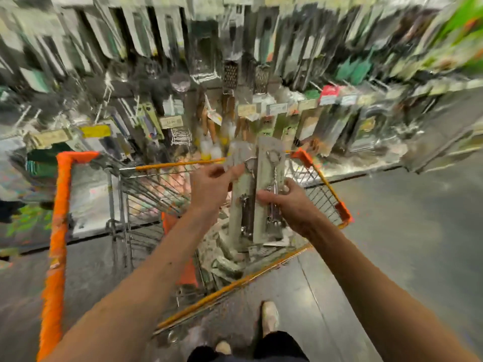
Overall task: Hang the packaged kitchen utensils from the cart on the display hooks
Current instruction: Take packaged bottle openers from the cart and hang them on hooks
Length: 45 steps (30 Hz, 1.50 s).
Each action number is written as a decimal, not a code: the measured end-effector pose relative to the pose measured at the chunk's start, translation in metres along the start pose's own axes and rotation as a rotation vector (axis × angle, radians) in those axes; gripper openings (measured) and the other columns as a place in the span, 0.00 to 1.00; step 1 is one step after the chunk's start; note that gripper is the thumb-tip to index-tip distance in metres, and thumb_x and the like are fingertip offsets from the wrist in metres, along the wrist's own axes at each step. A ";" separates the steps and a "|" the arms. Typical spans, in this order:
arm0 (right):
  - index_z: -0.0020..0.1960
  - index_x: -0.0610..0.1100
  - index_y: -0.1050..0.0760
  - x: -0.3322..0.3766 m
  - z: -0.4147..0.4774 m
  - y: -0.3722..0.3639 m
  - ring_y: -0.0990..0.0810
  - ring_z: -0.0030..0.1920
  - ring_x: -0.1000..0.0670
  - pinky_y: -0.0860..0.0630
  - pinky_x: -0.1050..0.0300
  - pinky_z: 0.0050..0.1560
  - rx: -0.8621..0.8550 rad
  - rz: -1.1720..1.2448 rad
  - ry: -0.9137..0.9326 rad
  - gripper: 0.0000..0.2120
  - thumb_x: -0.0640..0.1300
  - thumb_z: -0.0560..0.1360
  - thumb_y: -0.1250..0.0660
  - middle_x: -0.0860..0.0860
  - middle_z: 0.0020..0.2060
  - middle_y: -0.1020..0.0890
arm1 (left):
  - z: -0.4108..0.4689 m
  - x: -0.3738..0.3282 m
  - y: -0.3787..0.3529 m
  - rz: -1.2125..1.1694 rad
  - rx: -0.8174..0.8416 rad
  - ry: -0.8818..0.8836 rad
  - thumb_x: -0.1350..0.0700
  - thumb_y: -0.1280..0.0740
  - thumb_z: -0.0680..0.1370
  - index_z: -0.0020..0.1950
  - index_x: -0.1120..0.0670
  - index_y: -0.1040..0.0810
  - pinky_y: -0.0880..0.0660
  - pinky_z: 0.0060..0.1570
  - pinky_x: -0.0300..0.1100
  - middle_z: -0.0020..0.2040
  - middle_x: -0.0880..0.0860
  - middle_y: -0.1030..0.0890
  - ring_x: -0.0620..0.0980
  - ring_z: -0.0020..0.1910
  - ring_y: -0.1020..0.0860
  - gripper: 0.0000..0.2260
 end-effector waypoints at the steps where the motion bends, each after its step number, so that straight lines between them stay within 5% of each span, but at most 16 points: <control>1: 0.55 0.41 0.26 0.013 -0.008 0.010 0.16 0.40 0.46 0.18 0.53 0.35 -0.023 0.014 0.037 0.18 0.33 0.68 0.25 0.45 0.43 0.16 | -0.002 -0.013 -0.013 -0.010 0.026 -0.025 0.57 0.22 0.71 0.33 0.53 0.17 0.20 0.39 0.46 0.32 0.49 0.16 0.46 0.33 0.19 0.08; 5: 0.55 0.40 0.24 0.062 -0.039 0.058 0.16 0.37 0.50 0.20 0.59 0.33 -0.091 0.051 0.192 0.15 0.31 0.70 0.27 0.46 0.41 0.16 | -0.008 -0.057 -0.069 -0.066 0.181 -0.062 0.54 0.21 0.70 0.37 0.60 0.17 0.24 0.39 0.44 0.34 0.52 0.18 0.47 0.35 0.22 0.11; 8: 0.52 0.43 0.23 0.090 -0.058 0.102 0.15 0.38 0.50 0.19 0.58 0.35 -0.114 0.095 0.254 0.13 0.33 0.70 0.28 0.49 0.40 0.14 | -0.017 -0.087 -0.116 -0.050 0.282 -0.135 0.44 0.20 0.65 0.45 0.65 0.17 0.23 0.44 0.51 0.43 0.64 0.16 0.51 0.41 0.23 0.25; 12: 0.55 0.42 0.24 0.111 -0.077 0.171 0.14 0.42 0.47 0.16 0.52 0.40 -0.153 0.126 0.283 0.23 0.40 0.61 0.25 0.47 0.44 0.14 | -0.025 -0.107 -0.186 -0.052 0.371 -0.167 0.43 0.21 0.64 0.48 0.66 0.18 0.20 0.46 0.48 0.46 0.65 0.18 0.55 0.41 0.21 0.27; 16: 0.52 0.42 0.23 0.121 -0.083 0.248 0.14 0.44 0.46 0.16 0.51 0.42 -0.194 0.150 0.299 0.19 0.40 0.62 0.25 0.46 0.44 0.13 | -0.028 -0.107 -0.270 -0.094 0.476 -0.142 0.36 0.19 0.57 0.42 0.58 0.15 0.25 0.59 0.67 0.51 0.67 0.17 0.64 0.52 0.18 0.28; 19: 0.53 0.41 0.23 0.136 -0.087 0.308 0.14 0.43 0.46 0.17 0.54 0.39 -0.223 0.159 0.333 0.17 0.38 0.65 0.25 0.46 0.44 0.13 | -0.039 -0.116 -0.337 -0.116 0.562 -0.152 0.39 0.20 0.63 0.49 0.71 0.23 0.27 0.59 0.70 0.49 0.66 0.19 0.59 0.46 0.24 0.37; 23: 0.50 0.42 0.23 0.164 -0.092 0.385 0.14 0.40 0.49 0.19 0.58 0.35 -0.236 0.100 0.399 0.17 0.40 0.63 0.25 0.49 0.39 0.13 | -0.048 -0.136 -0.423 -0.141 0.589 -0.254 0.43 0.24 0.70 0.48 0.76 0.27 0.25 0.57 0.67 0.46 0.61 0.23 0.56 0.44 0.27 0.34; 27: 0.57 0.41 0.23 0.195 -0.091 0.455 0.14 0.49 0.44 0.18 0.48 0.48 -0.245 0.070 0.448 0.23 0.41 0.63 0.23 0.45 0.49 0.14 | -0.061 -0.165 -0.497 -0.098 0.599 -0.389 0.42 0.26 0.72 0.48 0.73 0.25 0.27 0.45 0.50 0.43 0.59 0.21 0.55 0.39 0.26 0.32; 33: 0.55 0.39 0.22 0.237 -0.085 0.539 0.13 0.44 0.45 0.17 0.54 0.42 -0.257 0.093 0.536 0.21 0.37 0.62 0.24 0.44 0.46 0.13 | -0.059 -0.197 -0.587 -0.105 0.678 -0.296 0.48 0.29 0.72 0.53 0.69 0.20 0.19 0.53 0.57 0.50 0.64 0.15 0.65 0.52 0.17 0.23; 38: 0.58 0.38 0.23 0.261 -0.056 0.608 0.14 0.47 0.44 0.17 0.52 0.46 -0.303 0.064 0.588 0.25 0.38 0.62 0.23 0.43 0.48 0.13 | -0.032 -0.213 -0.664 -0.097 0.722 -0.360 0.49 0.35 0.77 0.55 0.58 0.18 0.19 0.41 0.40 0.47 0.57 0.13 0.54 0.48 0.14 0.15; 43: 0.59 0.38 0.24 0.289 -0.013 0.684 0.14 0.48 0.44 0.20 0.47 0.52 -0.341 0.019 0.584 0.29 0.41 0.60 0.22 0.43 0.48 0.13 | 0.015 -0.213 -0.751 -0.056 0.698 -0.475 0.45 0.37 0.77 0.53 0.57 0.18 0.20 0.53 0.59 0.48 0.57 0.14 0.58 0.49 0.15 0.18; 45: 0.58 0.38 0.24 0.302 0.007 0.716 0.14 0.48 0.44 0.20 0.47 0.54 -0.349 0.010 0.563 0.28 0.41 0.60 0.23 0.44 0.48 0.13 | 0.037 -0.215 -0.788 -0.023 0.685 -0.511 0.47 0.38 0.79 0.50 0.55 0.18 0.20 0.53 0.55 0.46 0.53 0.13 0.54 0.47 0.15 0.15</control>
Point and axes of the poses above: each hand's wrist, its own z-axis towards the middle knuckle, its own y-axis out of the back of the hand, x = y × z, the point moved 3 cm from there along z, towards the middle knuckle
